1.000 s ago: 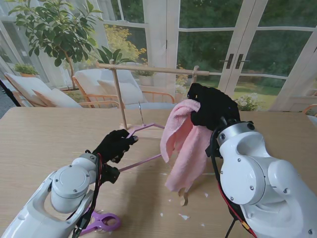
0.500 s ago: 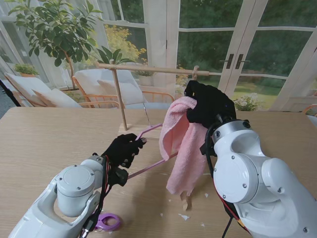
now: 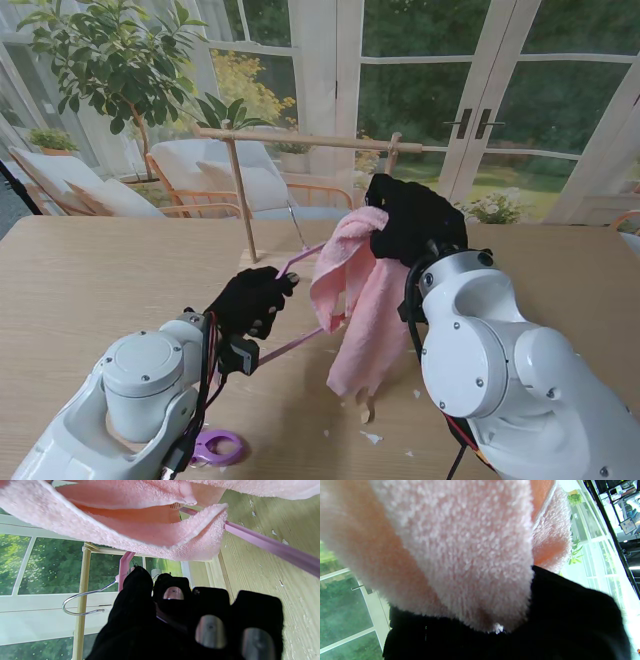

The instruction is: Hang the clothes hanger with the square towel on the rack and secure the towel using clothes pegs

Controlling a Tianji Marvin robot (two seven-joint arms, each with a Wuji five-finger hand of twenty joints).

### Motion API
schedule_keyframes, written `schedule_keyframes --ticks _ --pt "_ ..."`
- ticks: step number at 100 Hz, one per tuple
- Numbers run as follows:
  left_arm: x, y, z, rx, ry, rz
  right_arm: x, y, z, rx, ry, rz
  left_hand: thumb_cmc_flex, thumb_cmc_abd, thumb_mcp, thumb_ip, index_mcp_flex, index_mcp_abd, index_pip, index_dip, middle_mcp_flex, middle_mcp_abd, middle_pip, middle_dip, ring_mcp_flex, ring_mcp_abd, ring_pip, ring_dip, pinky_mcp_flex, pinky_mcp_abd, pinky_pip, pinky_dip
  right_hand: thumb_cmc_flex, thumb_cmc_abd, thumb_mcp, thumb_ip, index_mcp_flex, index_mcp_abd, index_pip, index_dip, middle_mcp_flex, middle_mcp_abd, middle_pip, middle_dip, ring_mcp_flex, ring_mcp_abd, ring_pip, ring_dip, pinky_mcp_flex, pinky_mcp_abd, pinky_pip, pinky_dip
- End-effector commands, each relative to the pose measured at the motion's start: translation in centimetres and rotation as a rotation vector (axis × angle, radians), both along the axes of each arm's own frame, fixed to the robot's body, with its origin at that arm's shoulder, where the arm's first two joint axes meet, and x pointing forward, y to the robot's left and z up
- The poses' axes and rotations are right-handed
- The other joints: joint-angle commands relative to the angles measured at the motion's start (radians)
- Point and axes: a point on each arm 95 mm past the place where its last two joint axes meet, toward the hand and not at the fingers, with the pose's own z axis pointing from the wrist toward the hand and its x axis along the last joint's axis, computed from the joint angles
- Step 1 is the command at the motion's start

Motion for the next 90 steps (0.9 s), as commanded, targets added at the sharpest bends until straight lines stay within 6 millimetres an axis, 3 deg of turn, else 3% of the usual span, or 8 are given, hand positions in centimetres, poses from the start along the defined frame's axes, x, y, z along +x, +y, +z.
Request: schedule_keyframes --ticks 1,51,90 --pt "-0.3 -0.4 0.9 -0.026 -0.005 -0.022 0.5 0.2 -1.0 0.004 0.028 0.002 0.066 0.075 -0.004 0.018 -0.022 0.019 0.026 0.013 0.015 -0.067 0.041 -0.007 0.045 -0.021 0.097 -0.013 0.04 -0.054 0.31 0.028 0.036 -0.006 0.072 0.066 0.003 -0.007 0.015 0.006 0.026 -0.022 0.033 0.015 0.039 0.01 0.032 0.015 0.016 -0.029 0.047 -0.144" --pt "-0.4 -0.7 0.5 0.004 0.029 -0.069 1.6 0.3 -1.0 0.076 -0.08 -0.028 0.068 0.078 -0.004 0.019 -0.027 0.022 0.02 0.014 0.01 -0.065 0.037 -0.01 0.045 -0.021 0.097 -0.014 0.04 -0.055 0.31 0.025 0.061 0.023 0.022 0.035 -0.004 -0.009 0.016 0.005 0.017 -0.018 0.017 -0.003 0.038 0.013 0.027 0.024 0.016 -0.028 0.047 -0.142" --pt "-0.7 -0.8 1.9 -0.074 0.045 -0.055 2.1 -0.2 -3.0 0.004 0.024 -0.029 0.071 0.079 -0.004 0.019 -0.028 0.028 0.02 0.016 0.011 -0.062 0.037 -0.012 0.045 -0.021 0.098 -0.015 0.039 -0.05 0.31 0.023 0.06 0.024 0.02 0.03 -0.007 -0.006 0.016 0.002 0.013 -0.012 0.016 -0.01 0.045 0.012 0.031 0.027 0.038 -0.038 0.072 -0.132"
